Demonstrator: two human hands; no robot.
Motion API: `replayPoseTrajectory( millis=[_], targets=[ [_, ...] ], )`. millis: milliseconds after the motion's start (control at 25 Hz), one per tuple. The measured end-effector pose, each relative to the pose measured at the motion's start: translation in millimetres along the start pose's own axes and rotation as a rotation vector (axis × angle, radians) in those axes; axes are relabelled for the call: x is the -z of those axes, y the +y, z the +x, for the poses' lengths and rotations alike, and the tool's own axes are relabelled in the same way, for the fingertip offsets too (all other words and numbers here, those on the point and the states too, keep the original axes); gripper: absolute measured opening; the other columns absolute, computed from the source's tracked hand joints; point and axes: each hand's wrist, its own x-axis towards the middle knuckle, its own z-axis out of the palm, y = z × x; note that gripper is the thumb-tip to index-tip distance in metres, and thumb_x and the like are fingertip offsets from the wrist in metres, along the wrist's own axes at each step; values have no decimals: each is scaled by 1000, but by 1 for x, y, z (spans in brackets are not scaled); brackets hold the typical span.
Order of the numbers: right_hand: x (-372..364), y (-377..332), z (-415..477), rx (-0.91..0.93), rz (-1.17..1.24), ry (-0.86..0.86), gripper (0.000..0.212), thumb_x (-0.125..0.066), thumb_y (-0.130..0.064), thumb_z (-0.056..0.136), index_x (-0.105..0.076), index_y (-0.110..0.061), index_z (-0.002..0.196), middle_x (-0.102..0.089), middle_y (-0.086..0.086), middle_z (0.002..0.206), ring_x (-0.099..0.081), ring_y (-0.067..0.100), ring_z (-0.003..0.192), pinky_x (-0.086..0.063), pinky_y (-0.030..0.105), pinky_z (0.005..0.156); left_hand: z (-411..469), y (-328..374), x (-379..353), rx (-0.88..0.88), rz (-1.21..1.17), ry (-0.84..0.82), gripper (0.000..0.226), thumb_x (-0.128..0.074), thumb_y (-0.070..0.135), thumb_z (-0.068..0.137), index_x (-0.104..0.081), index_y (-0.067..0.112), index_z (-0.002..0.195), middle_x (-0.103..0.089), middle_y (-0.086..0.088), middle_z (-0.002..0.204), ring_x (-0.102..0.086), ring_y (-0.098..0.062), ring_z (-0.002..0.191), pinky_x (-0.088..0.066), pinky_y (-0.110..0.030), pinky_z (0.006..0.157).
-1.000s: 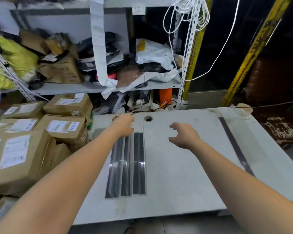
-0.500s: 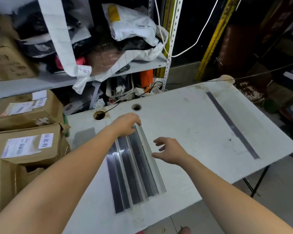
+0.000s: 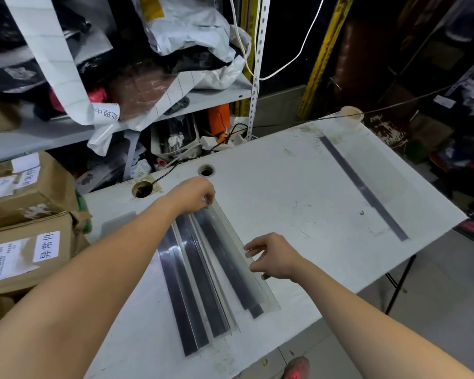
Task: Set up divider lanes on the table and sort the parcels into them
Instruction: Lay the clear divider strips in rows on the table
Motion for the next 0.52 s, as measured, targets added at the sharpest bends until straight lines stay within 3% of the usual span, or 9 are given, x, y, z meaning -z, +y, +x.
replayPoseTrajectory(
  millis=[320, 520],
  targets=[
    [62, 35, -21, -6, -23, 7, 37, -65, -2, 73, -74, -18, 105, -70, -7, 108, -73, 40, 86, -63, 51, 70, 38, 26, 14, 75, -11, 121, 5, -77, 8, 86, -74, 10, 90, -66, -2, 99, -62, -22, 95, -53, -43, 88],
    [111, 72, -33, 19, -20, 7, 35, -64, -3, 77, -72, -19, 107, -69, -7, 112, -71, 19, 76, -62, 33, 61, 82, 65, 17, 128, 30, 126, 5, -76, 8, 87, -73, 11, 91, -67, -5, 102, -61, -23, 97, -53, -41, 87]
  ],
)
